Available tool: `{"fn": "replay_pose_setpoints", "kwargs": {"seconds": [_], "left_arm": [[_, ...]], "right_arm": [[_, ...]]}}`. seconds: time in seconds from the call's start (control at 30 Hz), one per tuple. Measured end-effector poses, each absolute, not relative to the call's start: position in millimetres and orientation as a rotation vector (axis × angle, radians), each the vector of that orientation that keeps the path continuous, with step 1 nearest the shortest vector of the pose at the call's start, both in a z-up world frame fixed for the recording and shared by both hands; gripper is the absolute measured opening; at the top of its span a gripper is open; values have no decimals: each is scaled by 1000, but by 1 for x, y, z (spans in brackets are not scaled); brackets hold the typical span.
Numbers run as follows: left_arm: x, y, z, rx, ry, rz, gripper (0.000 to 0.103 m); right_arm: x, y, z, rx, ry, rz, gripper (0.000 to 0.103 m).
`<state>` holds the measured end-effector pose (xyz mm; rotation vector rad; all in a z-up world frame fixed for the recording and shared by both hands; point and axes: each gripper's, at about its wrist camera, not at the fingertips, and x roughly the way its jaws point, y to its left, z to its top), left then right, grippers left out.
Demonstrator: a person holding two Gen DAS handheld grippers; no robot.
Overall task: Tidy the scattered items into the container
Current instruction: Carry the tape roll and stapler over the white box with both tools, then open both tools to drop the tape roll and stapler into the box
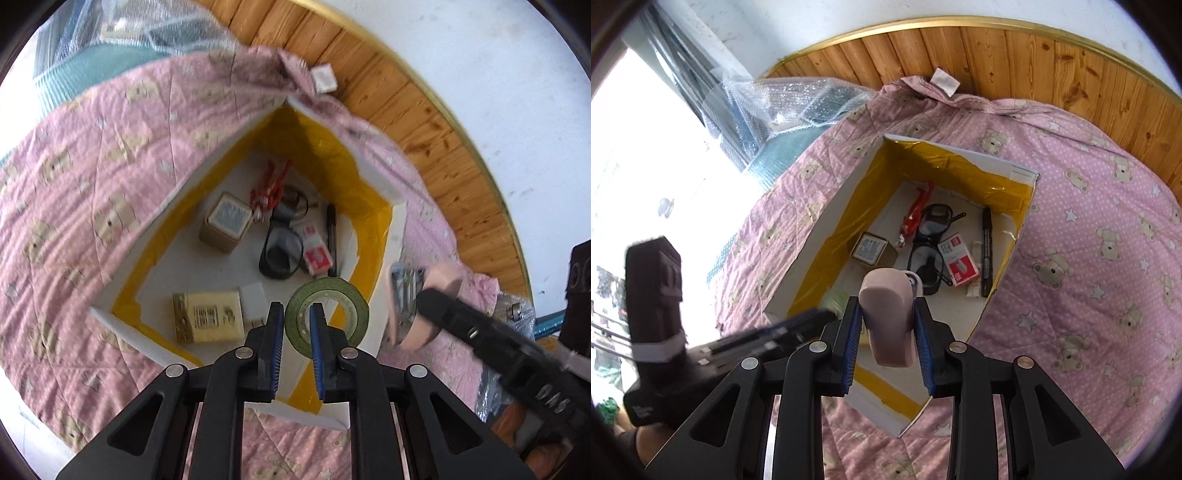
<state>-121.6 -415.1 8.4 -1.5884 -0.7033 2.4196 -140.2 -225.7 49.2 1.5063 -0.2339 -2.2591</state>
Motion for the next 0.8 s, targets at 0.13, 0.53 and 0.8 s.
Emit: {"fn": "replay_pose_setpoints", "kwargs": {"seconds": [0.13, 0.53, 0.8], "left_arm": [[-124, -415, -5, -1654, -737, 2385, 47], [-131, -413, -22, -1742, -766, 2344, 47], [-130, -407, -15, -1729, -716, 2359, 47]], "right_arm": [[-148, -221, 44, 1518, -268, -2249, 32], [-149, -219, 30, 1547, -273, -2206, 32], [-141, -217, 26, 1568, -252, -2197, 32]]}}
